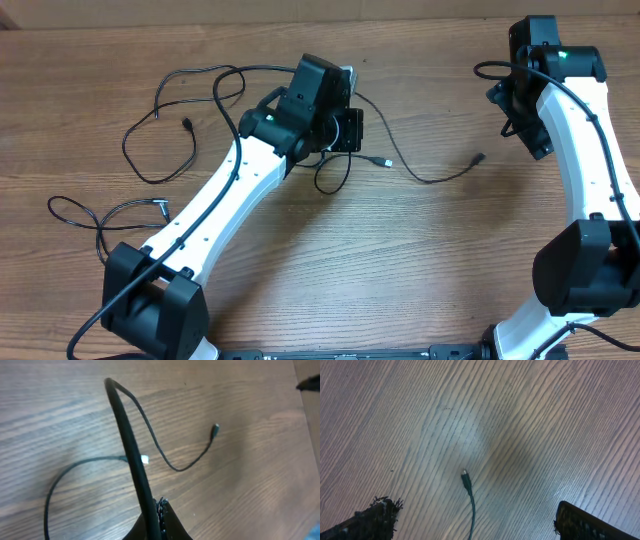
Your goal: Untangle cables
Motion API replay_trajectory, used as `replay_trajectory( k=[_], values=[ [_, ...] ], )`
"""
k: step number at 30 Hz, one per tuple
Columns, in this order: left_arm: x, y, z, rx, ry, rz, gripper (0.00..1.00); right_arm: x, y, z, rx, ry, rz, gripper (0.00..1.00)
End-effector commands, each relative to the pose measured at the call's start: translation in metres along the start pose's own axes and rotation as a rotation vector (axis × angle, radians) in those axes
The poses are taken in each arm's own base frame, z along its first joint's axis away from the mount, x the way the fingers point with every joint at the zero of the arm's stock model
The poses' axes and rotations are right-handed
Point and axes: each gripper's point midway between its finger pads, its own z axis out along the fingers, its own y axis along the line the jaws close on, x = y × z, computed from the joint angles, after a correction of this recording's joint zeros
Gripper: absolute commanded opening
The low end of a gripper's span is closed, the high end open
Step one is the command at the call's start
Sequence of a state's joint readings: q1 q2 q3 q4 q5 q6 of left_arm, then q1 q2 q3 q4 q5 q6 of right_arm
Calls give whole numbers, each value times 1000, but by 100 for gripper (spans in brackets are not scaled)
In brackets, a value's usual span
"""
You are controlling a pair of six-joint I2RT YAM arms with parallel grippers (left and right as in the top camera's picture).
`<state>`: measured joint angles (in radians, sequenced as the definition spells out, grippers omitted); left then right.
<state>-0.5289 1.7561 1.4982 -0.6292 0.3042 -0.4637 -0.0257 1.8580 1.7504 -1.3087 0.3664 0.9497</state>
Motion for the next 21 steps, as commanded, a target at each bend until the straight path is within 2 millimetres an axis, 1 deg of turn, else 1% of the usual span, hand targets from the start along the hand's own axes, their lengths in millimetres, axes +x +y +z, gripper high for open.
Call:
replay_trajectory(
  k=[1,3,5,6,9,12,13,14,16,18,20,21],
  values=[
    [-1,-13,-4,44,-3,37,5,-9,2,-7,-17,-28,26,100],
    [-6,-11,-5,45,-17,34,4,-9,2,-7,-17,-28,26,100],
    [-16,-6,-8,41,-50,31,4,-9,2,-7,-17,-28,26,100],
    [-25,-3,-10,38,-83,30,4,-9,2,-7,-17,-28,26,100],
    [-64,5,-25,49,-211,30,4,-9,2,-7,-17,-28,26,100],
    [-94,10,-46,46,-298,40,4,-9,2,-7,-17,-28,26,100],
    [-104,12,-56,32,-324,68,4,-9,2,-7,-18,-28,26,100],
    [-112,16,-65,8,-347,75,4,-9,2,-7,-17,-28,26,100],
    [-127,31,-86,-76,-386,48,4,-9,2,-7,-17,-28,26,100],
    [-131,39,-100,-123,-386,37,4,-9,2,-7,-18,-28,26,100],
    [-124,43,-106,-152,-345,59,4,-9,2,-7,-17,-28,26,100],
    [-117,47,-106,-174,-314,58,4,-9,2,-7,-17,-28,26,100]
  ],
)
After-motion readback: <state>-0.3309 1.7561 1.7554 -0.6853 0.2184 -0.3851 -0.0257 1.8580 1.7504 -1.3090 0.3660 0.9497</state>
